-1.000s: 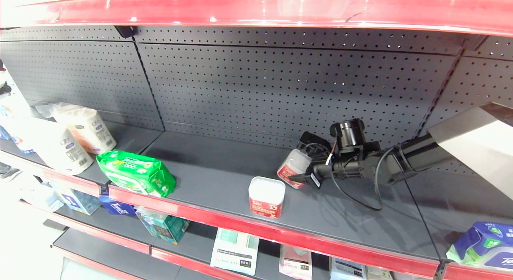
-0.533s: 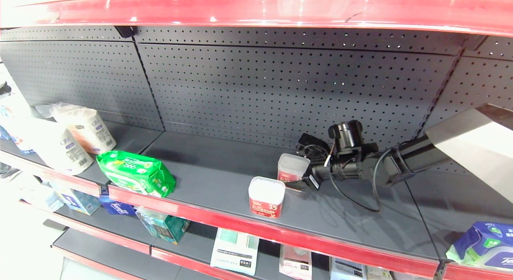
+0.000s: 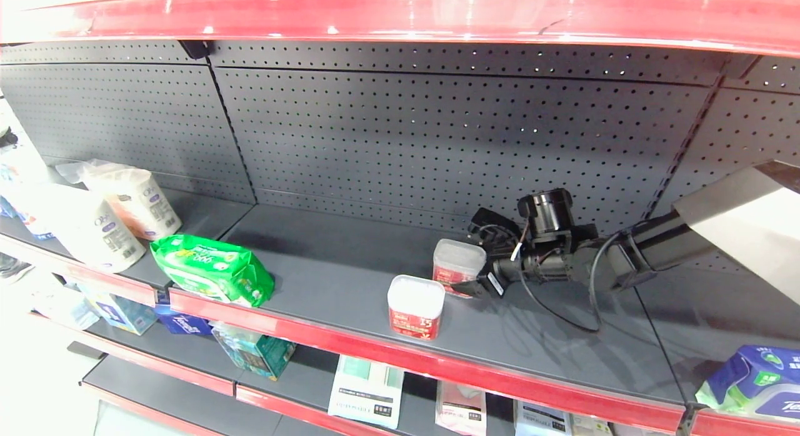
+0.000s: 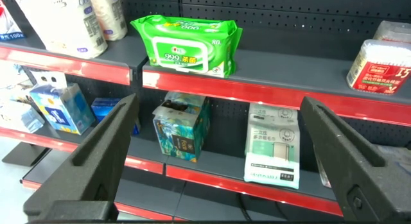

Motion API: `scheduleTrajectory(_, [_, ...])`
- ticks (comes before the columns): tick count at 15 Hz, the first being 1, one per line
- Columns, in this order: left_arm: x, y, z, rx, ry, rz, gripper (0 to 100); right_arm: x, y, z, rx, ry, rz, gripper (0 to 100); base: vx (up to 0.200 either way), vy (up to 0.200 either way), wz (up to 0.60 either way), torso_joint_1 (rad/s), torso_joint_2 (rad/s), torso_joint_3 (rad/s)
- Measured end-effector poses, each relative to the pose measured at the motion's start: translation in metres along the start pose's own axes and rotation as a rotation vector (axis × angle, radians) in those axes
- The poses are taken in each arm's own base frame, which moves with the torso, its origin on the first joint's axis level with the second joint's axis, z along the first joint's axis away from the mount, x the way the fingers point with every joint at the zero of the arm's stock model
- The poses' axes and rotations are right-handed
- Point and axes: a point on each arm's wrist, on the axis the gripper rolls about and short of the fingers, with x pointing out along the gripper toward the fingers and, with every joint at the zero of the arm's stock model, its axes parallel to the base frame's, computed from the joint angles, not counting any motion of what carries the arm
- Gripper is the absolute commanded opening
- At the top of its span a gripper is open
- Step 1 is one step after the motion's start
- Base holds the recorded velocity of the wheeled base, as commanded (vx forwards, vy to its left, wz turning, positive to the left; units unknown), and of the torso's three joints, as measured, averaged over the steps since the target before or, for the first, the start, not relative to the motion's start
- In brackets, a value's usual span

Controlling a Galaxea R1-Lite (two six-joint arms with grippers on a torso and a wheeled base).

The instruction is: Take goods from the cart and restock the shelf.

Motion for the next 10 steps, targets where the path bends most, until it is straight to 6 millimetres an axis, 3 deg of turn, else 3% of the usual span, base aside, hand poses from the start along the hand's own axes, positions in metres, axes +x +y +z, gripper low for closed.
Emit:
scheduleTrajectory(4, [0.000, 0.000, 0.000, 0.000, 0.000, 0.000, 100, -0.019, 0.003, -0.002, 0.092, 0.026, -0.046, 100, 0.000, 0.000, 0.00, 0.000, 0.00, 0.000])
scheduleTrajectory(10, [0.000, 0.000, 0.000, 0.000, 0.000, 0.000, 100, -0.063, 0.002, -0.025, 0.285, 0.087, -0.132, 100, 0.000, 0.000, 0.00, 0.000, 0.00, 0.000])
